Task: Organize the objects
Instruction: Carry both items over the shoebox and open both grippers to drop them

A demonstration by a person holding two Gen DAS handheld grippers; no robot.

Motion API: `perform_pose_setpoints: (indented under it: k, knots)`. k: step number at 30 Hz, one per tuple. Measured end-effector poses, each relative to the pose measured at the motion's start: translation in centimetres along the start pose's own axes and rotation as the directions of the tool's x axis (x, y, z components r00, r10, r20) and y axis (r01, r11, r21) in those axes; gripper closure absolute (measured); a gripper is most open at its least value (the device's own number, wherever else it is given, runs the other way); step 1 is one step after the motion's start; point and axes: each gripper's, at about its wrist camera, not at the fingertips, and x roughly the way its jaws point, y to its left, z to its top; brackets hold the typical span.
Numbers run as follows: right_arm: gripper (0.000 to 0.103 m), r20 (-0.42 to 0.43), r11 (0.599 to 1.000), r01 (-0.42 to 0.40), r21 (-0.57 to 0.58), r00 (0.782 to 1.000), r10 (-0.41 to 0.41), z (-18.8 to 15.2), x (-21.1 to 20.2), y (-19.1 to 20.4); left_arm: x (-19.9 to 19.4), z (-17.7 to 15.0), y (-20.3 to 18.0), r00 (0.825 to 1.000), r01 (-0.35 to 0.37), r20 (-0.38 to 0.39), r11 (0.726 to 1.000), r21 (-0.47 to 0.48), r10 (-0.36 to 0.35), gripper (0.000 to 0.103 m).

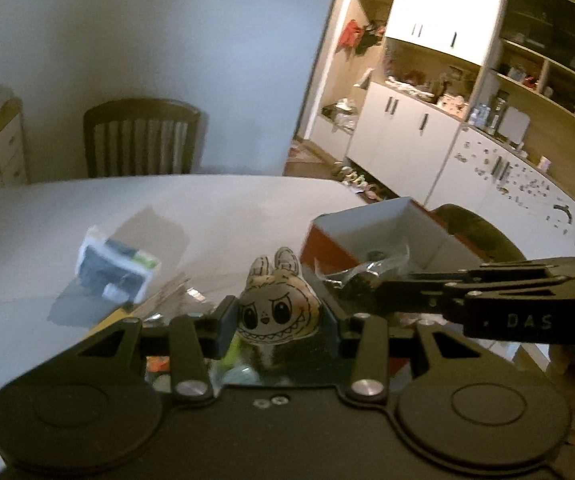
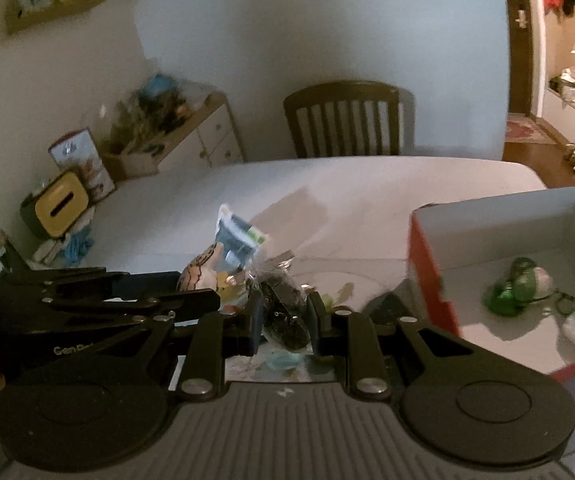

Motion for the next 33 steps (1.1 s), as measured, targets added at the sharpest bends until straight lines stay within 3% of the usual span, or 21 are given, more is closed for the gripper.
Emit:
perform_pose_setpoints:
  k: [17,33]
  knots:
    - [0.08,0.073,0.99,0.111,0.083,0.99,-0.117,0.1,-6.7,-11.5,4.7,2.0,-10.5,0.998,0.063,-0.021,0.992,0.106,-0.061,0.06]
    - [0.08,0.054,0.971,0.2,0.131,0.977,-0.209,1.2,-7.2,-22.8,13.1,2.6,-17.7,0.991,0.061,-0.124,0.985,0.16,-0.042,0.06]
